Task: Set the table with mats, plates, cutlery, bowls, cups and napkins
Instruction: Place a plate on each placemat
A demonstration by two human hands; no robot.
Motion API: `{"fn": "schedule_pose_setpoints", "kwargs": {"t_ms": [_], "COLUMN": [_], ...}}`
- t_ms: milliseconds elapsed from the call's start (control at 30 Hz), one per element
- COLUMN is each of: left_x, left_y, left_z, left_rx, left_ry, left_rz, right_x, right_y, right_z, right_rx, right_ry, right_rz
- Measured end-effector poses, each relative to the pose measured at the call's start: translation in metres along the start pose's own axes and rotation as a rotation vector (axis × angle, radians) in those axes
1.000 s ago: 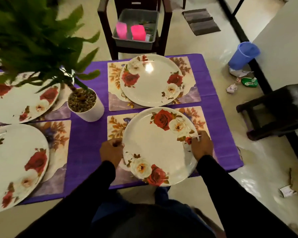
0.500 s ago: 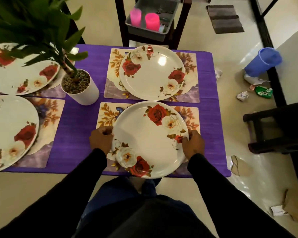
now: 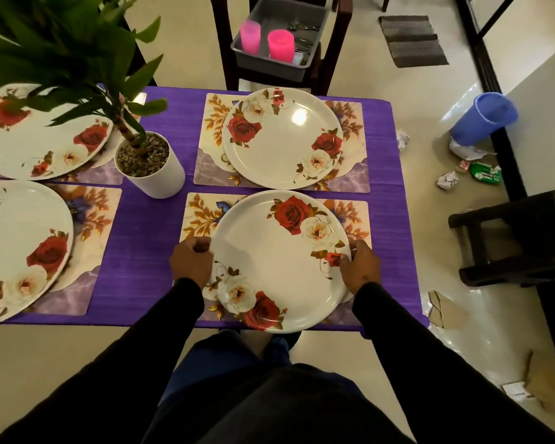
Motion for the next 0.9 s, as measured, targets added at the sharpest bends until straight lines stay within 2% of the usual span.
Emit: {"fn": "schedule_pose_setpoints", "kwargs": {"t_ms": [900], "left_x": [-0.0005], "left_y": [-0.0066], "left_z": [0.0082], "left_rx": [-0.048], "left_ry": [-0.063], "left_rz": [-0.056], "right_x": [0.0026], "right_y": [-0.0015], "right_z": [-0.0014], "right_rx": [0.021], "right_ry": [-0.005], "right_rz": [0.019]}}
Point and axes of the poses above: each hand's wrist, its own y-axis towards the middle knuckle, its own z-axis out of the palm, x = y × z, the point moved 3 cm from there along y, towards the middle knuckle, and after that the axes turned 12 degrees about z, right-handed, at the moved point
